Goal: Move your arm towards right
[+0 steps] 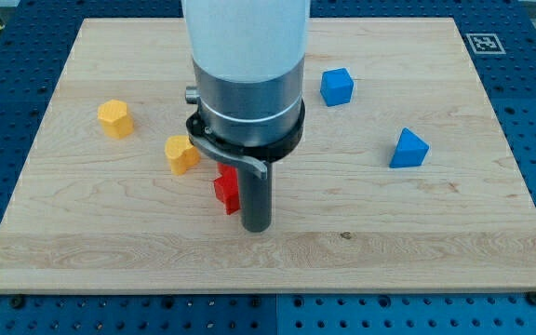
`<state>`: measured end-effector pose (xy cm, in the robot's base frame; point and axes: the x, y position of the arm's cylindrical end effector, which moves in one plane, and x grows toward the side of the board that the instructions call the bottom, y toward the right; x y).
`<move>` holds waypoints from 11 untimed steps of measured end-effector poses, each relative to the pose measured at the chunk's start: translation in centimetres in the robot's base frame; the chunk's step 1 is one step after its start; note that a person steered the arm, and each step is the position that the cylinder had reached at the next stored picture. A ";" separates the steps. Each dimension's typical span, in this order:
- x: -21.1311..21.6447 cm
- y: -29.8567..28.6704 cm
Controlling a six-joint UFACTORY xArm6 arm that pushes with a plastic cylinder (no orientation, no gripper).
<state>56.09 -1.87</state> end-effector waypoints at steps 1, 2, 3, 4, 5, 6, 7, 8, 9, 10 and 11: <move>1.2 0.0; 1.2 0.0; 2.0 2.4; 2.0 3.3; 2.0 3.4; 2.0 4.2; 2.0 4.7; 2.0 5.0; 2.0 5.9; 2.0 6.2; 0.7 6.2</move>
